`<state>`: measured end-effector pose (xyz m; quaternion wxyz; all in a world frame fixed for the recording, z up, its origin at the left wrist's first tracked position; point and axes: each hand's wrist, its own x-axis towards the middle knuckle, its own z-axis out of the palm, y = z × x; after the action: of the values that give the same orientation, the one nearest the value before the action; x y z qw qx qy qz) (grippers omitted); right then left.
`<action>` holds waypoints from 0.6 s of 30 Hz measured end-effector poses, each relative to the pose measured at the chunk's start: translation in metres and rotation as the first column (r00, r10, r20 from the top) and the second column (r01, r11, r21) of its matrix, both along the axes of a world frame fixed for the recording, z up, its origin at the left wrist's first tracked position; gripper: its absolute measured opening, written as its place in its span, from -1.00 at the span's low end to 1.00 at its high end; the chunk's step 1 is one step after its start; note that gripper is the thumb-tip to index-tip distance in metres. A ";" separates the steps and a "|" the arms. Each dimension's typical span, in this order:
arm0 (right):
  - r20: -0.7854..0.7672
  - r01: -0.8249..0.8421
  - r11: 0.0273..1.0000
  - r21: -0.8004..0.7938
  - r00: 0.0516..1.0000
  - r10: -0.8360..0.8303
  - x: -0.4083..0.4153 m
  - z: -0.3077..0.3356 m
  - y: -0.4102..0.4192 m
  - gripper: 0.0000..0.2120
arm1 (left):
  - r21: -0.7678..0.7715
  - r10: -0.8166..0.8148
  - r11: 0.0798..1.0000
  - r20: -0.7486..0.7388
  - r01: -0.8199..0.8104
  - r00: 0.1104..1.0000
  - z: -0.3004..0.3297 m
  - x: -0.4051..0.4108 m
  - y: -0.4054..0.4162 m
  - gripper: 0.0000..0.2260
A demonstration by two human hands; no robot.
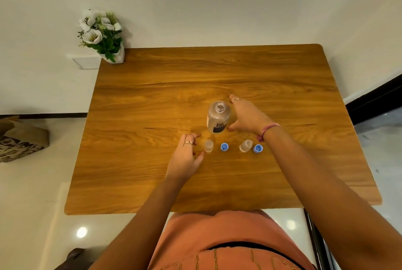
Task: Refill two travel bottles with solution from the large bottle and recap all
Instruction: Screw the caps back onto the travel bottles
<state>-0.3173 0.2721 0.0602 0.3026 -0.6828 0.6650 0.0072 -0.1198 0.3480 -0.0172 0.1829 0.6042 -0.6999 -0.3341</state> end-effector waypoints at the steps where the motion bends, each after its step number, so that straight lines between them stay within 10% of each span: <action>1: -0.045 0.021 0.998 -0.053 0.999 -0.023 -0.001 0.006 0.006 -0.12 | 0.016 0.006 1.000 -0.010 -0.006 1.000 -0.001 0.001 -0.002 -0.57; 8: -0.057 0.144 0.979 -0.146 0.987 -0.153 0.024 0.013 0.068 -0.61 | 0.159 -0.015 0.987 -0.060 0.024 0.998 -0.010 -0.001 -0.014 -0.45; 18: -0.267 0.116 0.992 0.052 0.959 -0.098 0.048 -0.048 0.076 -0.58 | 0.275 0.003 0.961 -0.105 0.026 0.994 -0.030 -0.016 -0.020 -0.50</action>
<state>-0.2691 0.3480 0.0121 0.2341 -0.6283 0.7346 0.1039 -0.1358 0.3278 -0.0473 0.1314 0.6015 -0.6394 -0.4605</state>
